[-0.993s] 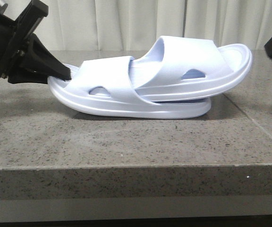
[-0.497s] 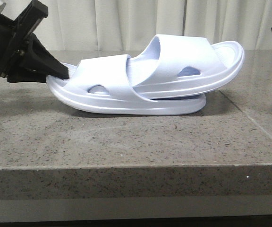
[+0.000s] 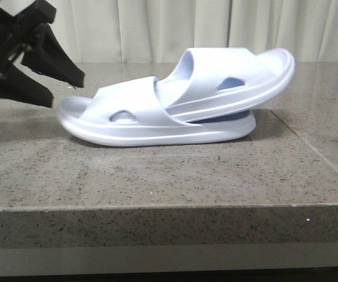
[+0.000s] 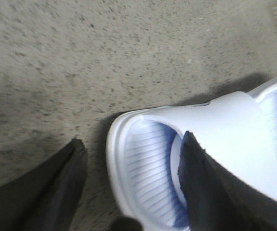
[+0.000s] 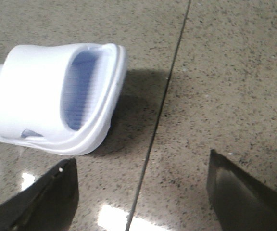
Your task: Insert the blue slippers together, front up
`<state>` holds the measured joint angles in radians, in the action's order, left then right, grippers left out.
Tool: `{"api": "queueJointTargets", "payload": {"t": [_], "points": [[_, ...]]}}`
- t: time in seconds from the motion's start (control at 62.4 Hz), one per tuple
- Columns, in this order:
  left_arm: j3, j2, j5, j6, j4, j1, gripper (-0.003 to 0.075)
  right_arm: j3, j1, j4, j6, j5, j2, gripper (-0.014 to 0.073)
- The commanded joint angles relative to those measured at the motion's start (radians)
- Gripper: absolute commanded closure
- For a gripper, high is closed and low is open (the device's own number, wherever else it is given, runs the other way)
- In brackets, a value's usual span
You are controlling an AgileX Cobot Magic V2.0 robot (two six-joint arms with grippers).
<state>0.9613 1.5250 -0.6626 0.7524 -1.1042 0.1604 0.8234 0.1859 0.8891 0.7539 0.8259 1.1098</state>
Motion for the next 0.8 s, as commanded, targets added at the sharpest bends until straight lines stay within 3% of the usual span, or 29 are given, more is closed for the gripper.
{"api": "queueJointTargets", "payload": {"t": [0.0, 0.16, 0.272, 0.625, 0.785], "points": [[0.075, -0.076, 0.016, -0.171, 0.218, 0.005, 0.0297, 0.023, 0.007, 0.013, 0.003, 0.023, -0.074, 0.0021], [0.152, -0.167, -0.035, -0.511, 0.682, 0.007, 0.0299, 0.023, 0.005, -0.086, -0.084, 0.073, -0.198, 0.0047], [0.155, -0.256, -0.087, -0.633, 0.872, 0.007, 0.03, 0.023, -0.012, -0.236, -0.204, 0.092, -0.277, 0.0053], [-0.039, -0.599, -0.181, -0.733, 1.069, 0.007, 0.03, 0.023, -0.201, -0.782, -0.643, 0.243, -0.441, 0.0053], [-0.12, -0.743, -0.187, -0.844, 1.208, 0.007, 0.03, 0.022, -0.217, -0.845, -0.693, 0.312, -0.495, 0.0053]]}}
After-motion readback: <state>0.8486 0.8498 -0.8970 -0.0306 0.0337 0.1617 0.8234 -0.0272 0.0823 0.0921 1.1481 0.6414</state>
